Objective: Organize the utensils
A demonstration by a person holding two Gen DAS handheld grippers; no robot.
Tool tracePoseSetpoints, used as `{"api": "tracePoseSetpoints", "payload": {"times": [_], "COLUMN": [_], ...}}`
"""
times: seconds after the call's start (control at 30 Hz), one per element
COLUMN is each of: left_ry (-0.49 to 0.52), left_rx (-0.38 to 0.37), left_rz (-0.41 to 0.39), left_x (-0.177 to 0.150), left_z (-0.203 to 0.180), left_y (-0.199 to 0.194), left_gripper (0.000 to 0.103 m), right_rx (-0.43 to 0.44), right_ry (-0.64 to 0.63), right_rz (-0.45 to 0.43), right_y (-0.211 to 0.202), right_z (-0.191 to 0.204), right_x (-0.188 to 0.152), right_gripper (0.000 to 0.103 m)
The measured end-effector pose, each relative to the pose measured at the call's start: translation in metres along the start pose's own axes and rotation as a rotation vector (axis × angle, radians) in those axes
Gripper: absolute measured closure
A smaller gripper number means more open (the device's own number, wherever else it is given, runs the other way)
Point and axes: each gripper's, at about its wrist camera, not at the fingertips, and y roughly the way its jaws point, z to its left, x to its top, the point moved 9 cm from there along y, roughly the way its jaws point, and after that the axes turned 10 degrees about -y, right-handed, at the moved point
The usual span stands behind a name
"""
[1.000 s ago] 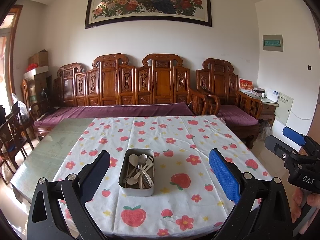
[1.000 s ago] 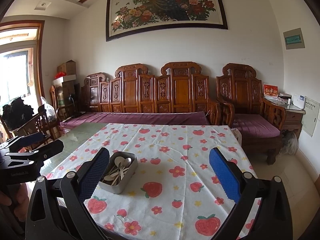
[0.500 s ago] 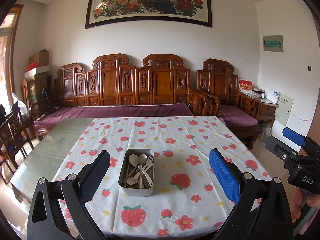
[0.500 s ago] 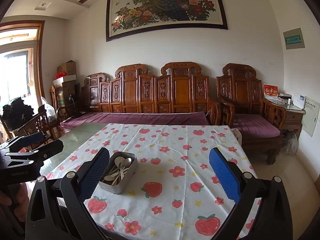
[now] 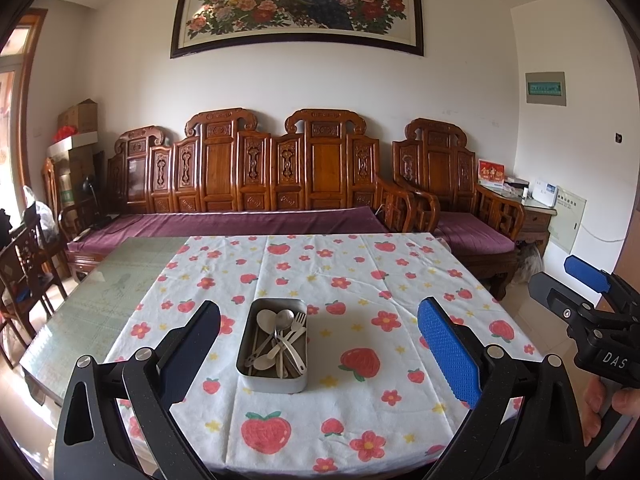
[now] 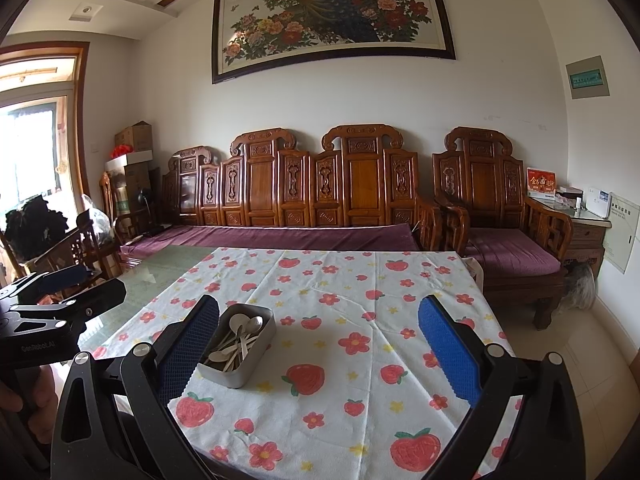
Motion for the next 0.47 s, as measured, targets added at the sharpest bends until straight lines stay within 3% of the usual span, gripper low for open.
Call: {"api": "tracePoseSetpoints", "payload": {"times": [0.47], "left_ry": [-0.003], "left_rx": [-0.003], "left_rz": [-0.001], "left_x": [0.0023], "left_z": [-0.0063], "left_y": [-0.0031], "left_gripper": [0.008], "right_rx": [0.001], "right_ry": [0.001], "right_rz": [0.0], "right_y": [0.0006], "right_z": [0.0011], "right_x": [0.001], "right_gripper": [0.003]}}
